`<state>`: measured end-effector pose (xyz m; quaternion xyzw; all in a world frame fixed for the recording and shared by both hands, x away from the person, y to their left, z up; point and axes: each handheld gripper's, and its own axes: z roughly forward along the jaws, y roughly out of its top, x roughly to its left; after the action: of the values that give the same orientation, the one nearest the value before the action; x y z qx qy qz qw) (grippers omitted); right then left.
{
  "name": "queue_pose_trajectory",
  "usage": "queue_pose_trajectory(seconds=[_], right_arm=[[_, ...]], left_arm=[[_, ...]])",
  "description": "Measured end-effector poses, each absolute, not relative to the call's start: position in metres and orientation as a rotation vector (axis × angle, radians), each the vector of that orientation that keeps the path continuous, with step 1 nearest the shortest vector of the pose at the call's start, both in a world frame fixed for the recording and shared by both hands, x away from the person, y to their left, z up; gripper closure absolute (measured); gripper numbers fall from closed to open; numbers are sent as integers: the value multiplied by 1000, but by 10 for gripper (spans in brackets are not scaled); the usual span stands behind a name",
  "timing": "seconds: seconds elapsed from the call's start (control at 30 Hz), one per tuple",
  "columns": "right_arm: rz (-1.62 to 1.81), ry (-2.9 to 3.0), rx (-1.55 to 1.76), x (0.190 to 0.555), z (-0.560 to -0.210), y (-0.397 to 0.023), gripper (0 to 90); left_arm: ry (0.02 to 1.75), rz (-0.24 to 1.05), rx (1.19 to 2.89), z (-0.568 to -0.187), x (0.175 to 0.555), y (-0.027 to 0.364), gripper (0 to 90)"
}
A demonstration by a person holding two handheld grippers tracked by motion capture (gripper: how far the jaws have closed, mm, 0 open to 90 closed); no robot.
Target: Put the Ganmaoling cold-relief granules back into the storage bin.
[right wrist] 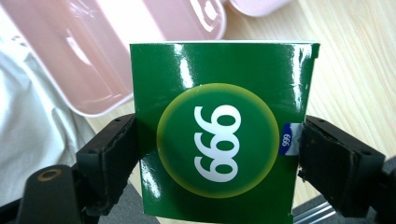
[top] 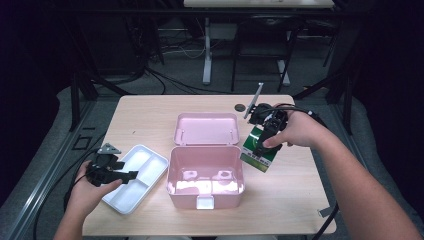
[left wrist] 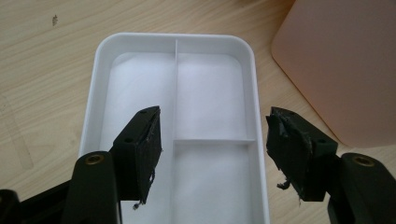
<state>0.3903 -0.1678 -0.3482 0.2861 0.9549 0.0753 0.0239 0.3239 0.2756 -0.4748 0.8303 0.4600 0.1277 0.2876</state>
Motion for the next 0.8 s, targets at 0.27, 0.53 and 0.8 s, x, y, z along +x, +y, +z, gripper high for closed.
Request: queue_pose_trajectory(seconds=[0.27,0.53,0.8], right_arm=[[194,2965,815,386,-340,-149,159],[177,2971,764,385,-333,-133,160],[162,2999,685,382,-331,-118,160]], left_arm=[[1228,343,2217,-475,324,276,357],[1227,343,2215,-475,324,276,358],[1226,341,2217,-475,324,276,358]])
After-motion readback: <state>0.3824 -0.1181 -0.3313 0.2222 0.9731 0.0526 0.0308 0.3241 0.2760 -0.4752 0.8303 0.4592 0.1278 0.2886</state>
